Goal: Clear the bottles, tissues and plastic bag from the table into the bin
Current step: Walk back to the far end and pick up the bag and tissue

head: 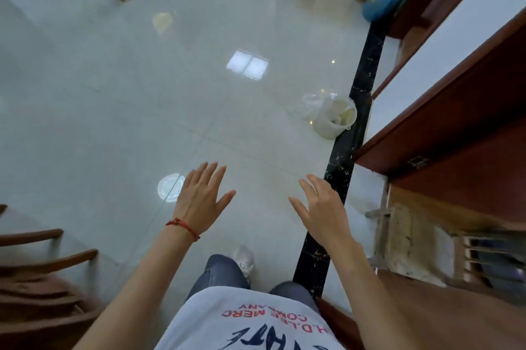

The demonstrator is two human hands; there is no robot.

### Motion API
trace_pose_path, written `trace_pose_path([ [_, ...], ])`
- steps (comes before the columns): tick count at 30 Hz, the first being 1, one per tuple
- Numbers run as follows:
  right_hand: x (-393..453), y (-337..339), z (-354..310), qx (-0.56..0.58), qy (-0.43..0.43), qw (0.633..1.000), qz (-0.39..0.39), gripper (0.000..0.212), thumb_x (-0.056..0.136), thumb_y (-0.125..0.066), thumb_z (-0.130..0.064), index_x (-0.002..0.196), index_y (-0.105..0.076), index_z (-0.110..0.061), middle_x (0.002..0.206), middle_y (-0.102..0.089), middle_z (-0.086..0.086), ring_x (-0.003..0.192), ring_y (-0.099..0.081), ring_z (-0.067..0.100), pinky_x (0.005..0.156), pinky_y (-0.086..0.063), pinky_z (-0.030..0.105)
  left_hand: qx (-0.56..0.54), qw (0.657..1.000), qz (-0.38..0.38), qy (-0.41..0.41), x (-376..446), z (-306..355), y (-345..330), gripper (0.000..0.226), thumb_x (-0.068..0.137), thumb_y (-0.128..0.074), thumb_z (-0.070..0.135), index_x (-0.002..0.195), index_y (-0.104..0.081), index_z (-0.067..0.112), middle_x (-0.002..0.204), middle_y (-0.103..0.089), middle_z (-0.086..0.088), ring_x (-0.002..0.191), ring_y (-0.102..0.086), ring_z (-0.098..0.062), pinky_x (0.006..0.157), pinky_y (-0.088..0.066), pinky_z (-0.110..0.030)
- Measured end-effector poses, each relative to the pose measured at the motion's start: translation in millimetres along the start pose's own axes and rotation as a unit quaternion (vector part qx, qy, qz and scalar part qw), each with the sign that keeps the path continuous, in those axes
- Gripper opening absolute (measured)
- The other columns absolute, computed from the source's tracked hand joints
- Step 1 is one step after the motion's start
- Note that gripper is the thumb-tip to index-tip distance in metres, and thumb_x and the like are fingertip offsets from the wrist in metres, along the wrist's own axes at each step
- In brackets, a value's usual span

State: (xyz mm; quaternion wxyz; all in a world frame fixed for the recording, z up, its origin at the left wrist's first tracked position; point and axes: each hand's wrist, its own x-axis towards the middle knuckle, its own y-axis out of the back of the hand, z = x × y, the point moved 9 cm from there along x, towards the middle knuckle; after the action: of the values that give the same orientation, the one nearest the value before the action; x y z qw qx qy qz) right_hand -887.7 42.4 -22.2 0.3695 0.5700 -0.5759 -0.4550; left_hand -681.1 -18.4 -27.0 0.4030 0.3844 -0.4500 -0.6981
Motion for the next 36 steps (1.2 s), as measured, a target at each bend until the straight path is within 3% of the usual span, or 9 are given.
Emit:
trace_pose_path([
  [3, 45.8, 3.8, -1.2, -0.004, 0.009, 1.000, -0.003, 0.046, 0.090, -0.055, -0.034, 0.123, -0.053, -0.002, 0.131, -0.053, 0.020, 0.123, -0.048, 0.033, 0.100, -0.041, 0.045, -0.010, 1.000, 0.005, 0.022, 35.5, -17.4, 11.1, 0.091, 0.083, -0.005, 0.066, 0.126, -0.049, -0.001, 0.131, -0.051, -0.023, 0.124, -0.044, -0.041, 0.103, -0.035, -0.052],
  [10, 156.6, -2.3, -31.8, -0.011, 0.102, 0.993, -0.052, 0.048, 0.091, -0.052, -0.037, 0.127, -0.050, -0.005, 0.135, -0.049, 0.017, 0.127, -0.044, 0.031, 0.100, -0.040, 0.044, -0.033, 0.989, 0.047, 0.134, 85.2, -66.6, 33.5, 0.055, 0.087, -0.056, 0.036, 0.125, -0.050, -0.002, 0.130, -0.052, -0.024, 0.124, -0.044, -0.041, 0.104, -0.036, -0.052],
  [12, 183.2, -0.5, -44.1, -0.012, 0.129, 0.990, -0.057, 0.048, 0.091, -0.052, -0.037, 0.127, -0.050, -0.006, 0.136, -0.049, 0.017, 0.128, -0.043, 0.031, 0.100, -0.039, 0.045, -0.033, 0.984, 0.059, 0.163, 91.8, -77.3, 40.1, 0.054, 0.090, -0.045, 0.039, 0.125, -0.049, -0.002, 0.129, -0.052, -0.024, 0.123, -0.045, -0.040, 0.104, -0.036, -0.052],
  [14, 215.7, -0.4, -65.0, -0.012, 0.177, 0.981, -0.076, 0.047, 0.091, -0.052, -0.036, 0.127, -0.051, -0.005, 0.136, -0.049, 0.017, 0.127, -0.044, 0.031, 0.100, -0.040, 0.045, -0.049, 0.974, 0.063, 0.211, 96.1, -93.1, 49.3, 0.071, 0.090, -0.021, 0.053, 0.123, -0.051, -0.002, 0.126, -0.055, -0.024, 0.119, -0.049, -0.040, 0.100, -0.040, -0.053],
  [16, 244.8, 2.1, -87.6, -0.017, 0.228, 0.969, -0.089, 0.047, 0.090, -0.053, -0.036, 0.125, -0.052, -0.005, 0.134, -0.050, 0.019, 0.126, -0.046, 0.032, 0.099, -0.041, 0.045, -0.058, 0.963, 0.079, 0.249, 98.6, -104.2, 60.7, 0.082, 0.089, -0.009, 0.058, 0.119, -0.054, -0.004, 0.122, -0.058, -0.025, 0.115, -0.052, -0.041, 0.096, -0.044, -0.053],
  [26, 322.5, -10.6, -196.8, -0.035, 0.419, 0.894, -0.154, 0.048, 0.092, -0.049, -0.038, 0.129, -0.048, -0.008, 0.141, -0.044, 0.015, 0.131, -0.039, 0.028, 0.104, -0.034, 0.042, -0.089, 0.884, 0.147, 0.435, 75.3, -150.6, 87.9, 0.085, 0.088, -0.007, 0.060, 0.117, -0.055, -0.005, 0.117, -0.060, -0.027, 0.111, -0.055, -0.042, 0.094, -0.043, -0.052],
  [36, 365.1, -51.0, -300.3, -0.036, 0.489, 0.852, -0.182, 0.047, 0.092, -0.050, -0.038, 0.128, -0.049, -0.009, 0.140, -0.045, 0.014, 0.130, -0.040, 0.029, 0.103, -0.035, 0.041, -0.086, 0.844, 0.173, 0.501, 64.1, -235.7, 105.1, 0.086, 0.085, -0.010, 0.063, 0.124, -0.050, -0.004, 0.126, -0.054, -0.026, 0.119, -0.047, -0.041, 0.102, -0.036, -0.051],
])
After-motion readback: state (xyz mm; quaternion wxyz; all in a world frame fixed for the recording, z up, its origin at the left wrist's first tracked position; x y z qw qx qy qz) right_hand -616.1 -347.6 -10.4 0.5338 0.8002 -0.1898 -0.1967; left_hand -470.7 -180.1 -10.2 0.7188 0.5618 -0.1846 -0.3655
